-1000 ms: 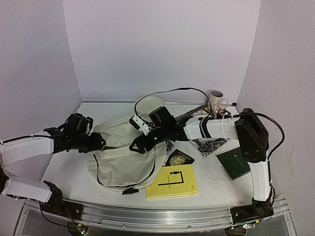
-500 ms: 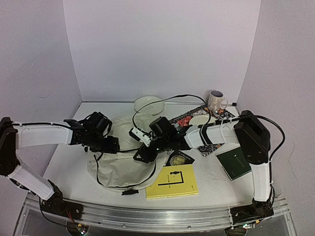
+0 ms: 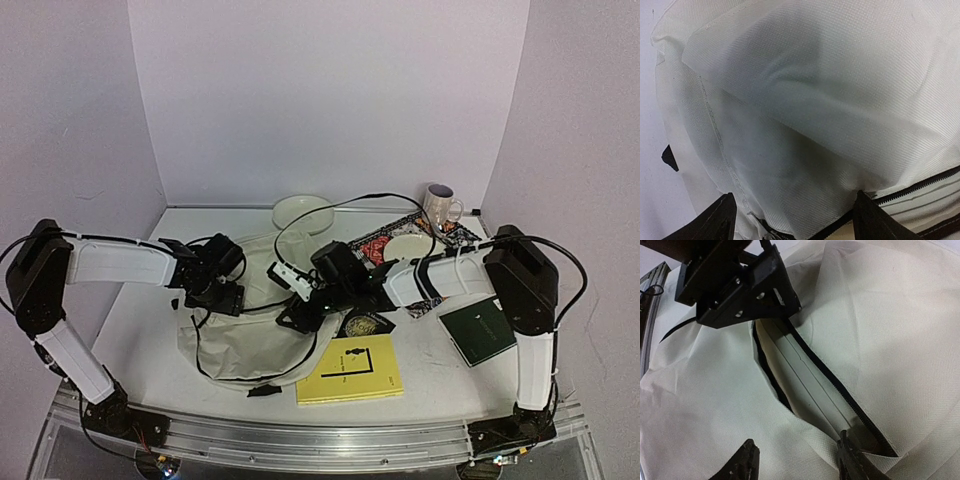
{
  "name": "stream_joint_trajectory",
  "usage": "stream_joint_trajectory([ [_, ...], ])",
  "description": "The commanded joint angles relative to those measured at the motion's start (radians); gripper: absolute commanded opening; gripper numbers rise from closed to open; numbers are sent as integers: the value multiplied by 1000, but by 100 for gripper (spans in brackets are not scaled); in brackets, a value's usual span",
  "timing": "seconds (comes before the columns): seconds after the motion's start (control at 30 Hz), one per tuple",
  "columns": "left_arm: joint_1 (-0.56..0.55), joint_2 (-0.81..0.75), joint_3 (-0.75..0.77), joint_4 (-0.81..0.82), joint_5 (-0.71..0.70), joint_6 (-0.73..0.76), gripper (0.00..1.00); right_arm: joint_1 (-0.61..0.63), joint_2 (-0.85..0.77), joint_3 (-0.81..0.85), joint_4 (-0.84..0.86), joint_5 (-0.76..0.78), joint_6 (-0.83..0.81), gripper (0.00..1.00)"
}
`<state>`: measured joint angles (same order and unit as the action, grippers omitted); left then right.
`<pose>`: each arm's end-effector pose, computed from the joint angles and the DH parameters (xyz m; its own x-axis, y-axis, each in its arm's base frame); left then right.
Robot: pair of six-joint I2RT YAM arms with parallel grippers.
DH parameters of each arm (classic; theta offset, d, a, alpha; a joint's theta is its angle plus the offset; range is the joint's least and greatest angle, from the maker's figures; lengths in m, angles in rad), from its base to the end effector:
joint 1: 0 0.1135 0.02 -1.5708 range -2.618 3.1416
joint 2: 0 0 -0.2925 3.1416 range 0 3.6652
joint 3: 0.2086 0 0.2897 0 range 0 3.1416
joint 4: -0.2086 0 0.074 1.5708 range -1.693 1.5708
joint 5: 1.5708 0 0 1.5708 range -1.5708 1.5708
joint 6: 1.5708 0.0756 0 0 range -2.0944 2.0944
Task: Pack the student bag
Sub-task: Move the student bag to the center of the board.
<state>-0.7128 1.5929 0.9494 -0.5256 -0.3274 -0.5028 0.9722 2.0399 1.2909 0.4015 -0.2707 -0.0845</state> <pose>0.2777 -0.2080 0.1499 -0.8627 0.1426 -0.4852 0.1237 0.9898 0.0709 0.2869 0.4564 0.1753 -0.1121 -0.3086 -0.9446 -0.9506 0.3103 0.0114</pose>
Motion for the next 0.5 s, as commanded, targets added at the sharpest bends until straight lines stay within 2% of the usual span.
stream_joint_trajectory([
  [0.0, -15, 63, 72, -46, -61, 33, 82, 5, -37, -25, -3, 3, -5, 53],
  [0.1, -16, 100, 90, -46, -121, 18, 79, 6, -43, -32, 17, -3, 7, 53],
  [0.2, -13, 111, 107, -39, -221, -19, 56, 6, -56, -40, 35, -7, 18, 53],
  [0.3, 4, 102, 130, -18, -250, -35, 33, 5, -75, -47, 40, -4, 26, 54],
  [0.47, 46, 72, 149, 50, -204, -37, 12, 6, -110, -69, 49, 29, 39, 57],
])
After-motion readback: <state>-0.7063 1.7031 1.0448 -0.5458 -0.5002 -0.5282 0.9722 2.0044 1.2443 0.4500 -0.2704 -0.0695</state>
